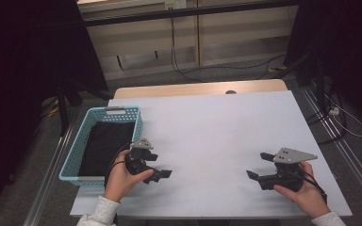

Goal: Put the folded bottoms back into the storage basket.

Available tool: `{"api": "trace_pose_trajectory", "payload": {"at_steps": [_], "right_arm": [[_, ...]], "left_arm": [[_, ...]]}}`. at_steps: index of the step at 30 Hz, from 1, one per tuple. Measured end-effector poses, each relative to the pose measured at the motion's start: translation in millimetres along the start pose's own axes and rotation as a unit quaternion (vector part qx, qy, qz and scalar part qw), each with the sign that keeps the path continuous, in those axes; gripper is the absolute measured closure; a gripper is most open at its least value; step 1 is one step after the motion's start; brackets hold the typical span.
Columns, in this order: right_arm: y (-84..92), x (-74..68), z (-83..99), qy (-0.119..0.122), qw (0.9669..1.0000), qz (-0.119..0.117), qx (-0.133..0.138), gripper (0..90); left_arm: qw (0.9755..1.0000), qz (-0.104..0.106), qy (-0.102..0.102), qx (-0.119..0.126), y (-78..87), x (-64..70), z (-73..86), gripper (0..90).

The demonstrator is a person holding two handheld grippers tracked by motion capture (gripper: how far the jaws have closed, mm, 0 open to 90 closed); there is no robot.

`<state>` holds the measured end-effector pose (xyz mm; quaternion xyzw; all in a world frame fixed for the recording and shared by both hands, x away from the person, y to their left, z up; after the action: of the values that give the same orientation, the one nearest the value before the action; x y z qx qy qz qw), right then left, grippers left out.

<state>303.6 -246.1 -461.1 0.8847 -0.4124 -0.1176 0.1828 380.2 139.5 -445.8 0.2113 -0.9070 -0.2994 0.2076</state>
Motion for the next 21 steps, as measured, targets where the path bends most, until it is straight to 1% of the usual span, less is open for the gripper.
{"api": "trace_pose_trajectory", "payload": {"at_steps": [3,10,21], "right_arm": [[1.0,0.5,0.2,0.0,1.0,0.001,0.001,15.9],[3.2,1.7,1.3,-0.002,1.0,0.003,0.001,15.9],[5.3,2.1,2.5,-0.002,1.0,0.003,0.0,15.8]], "left_arm": [[1.0,-0.001,0.001,0.002,0.9,0.2,0.4,7.7],[1.0,0.0,-0.003,0.004,3.3,-0.8,2.7,7.7],[1.0,0.0,-0.007,0.001,5.3,1.6,5.7,7.6]]}}
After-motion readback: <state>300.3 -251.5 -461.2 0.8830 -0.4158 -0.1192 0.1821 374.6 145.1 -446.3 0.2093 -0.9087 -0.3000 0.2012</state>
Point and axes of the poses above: each handheld gripper's, and its own axes: y roughly backward along the jaws, z roughly out of its underside, x roughly to its right, the point moved 4 cm from there along -y, roughly forward along the jaws, and after that the axes turned 6 degrees about x, right-handed, at the moved point
